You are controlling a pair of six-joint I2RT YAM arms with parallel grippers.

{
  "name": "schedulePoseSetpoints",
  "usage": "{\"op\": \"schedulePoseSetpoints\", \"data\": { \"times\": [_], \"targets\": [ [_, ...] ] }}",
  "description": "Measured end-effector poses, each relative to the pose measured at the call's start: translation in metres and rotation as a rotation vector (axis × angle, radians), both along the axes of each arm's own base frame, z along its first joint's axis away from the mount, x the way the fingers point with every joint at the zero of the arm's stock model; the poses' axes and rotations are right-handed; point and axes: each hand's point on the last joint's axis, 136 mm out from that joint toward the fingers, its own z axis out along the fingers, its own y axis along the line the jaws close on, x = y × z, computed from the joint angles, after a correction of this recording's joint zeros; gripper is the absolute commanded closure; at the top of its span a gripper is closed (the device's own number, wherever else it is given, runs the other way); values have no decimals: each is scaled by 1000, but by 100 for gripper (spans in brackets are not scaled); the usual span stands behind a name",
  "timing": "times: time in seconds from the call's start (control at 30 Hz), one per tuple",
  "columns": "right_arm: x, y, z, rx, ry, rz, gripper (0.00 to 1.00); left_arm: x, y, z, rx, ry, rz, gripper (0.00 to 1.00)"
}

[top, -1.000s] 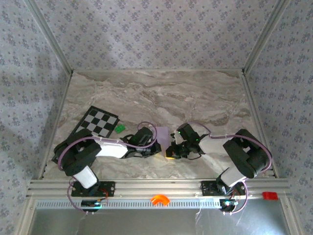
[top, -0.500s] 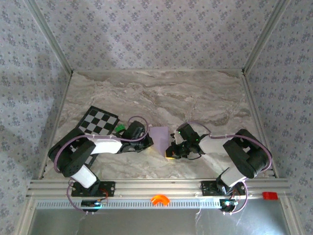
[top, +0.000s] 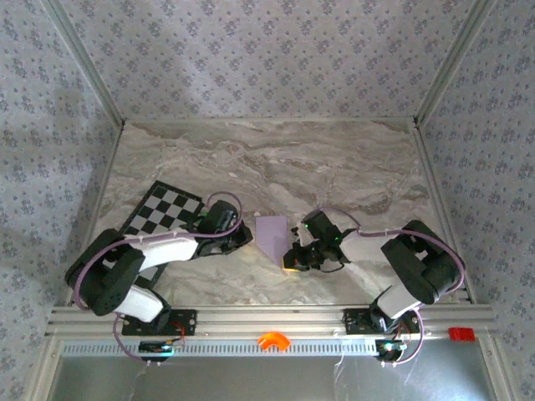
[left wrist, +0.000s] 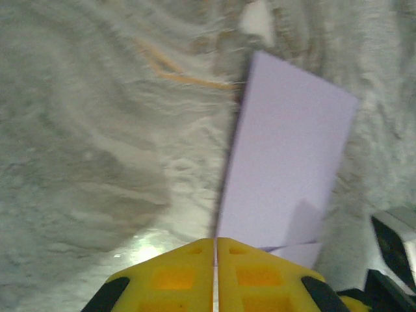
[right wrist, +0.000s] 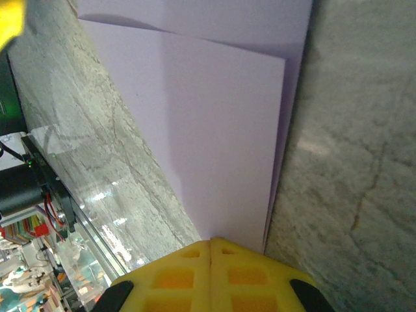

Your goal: Fold a paper plane with a square sheet of paper (pick it up from the middle)

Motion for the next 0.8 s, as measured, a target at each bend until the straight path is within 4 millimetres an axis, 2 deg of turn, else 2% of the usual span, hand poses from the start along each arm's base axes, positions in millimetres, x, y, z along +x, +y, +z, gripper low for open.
{"op": "schedulePoseSetpoints", "data": {
  "times": [0.17, 0.3, 0.43, 0.63, 0.8],
  "targets": [
    [0, 0, 0, 0, -5, 4, 100, -8, -27, 10, -38, -45, -101, 90],
    [1, -1, 0, -2, -3, 2, 100, -18, -45, -3, -25, -44, -180, 92],
    [1, -1, 2, -7, 2, 1, 100, -23, -45, -25, 5, -6, -191, 94],
    [4, -2, 13, -28, -14, -10, 98, -21, -46, -25, -21, -13, -179, 96],
    [16, 20, 35, 19, -72, 12, 98, -21, -47, -25, -23, -15, -182, 96]
  ]
}}
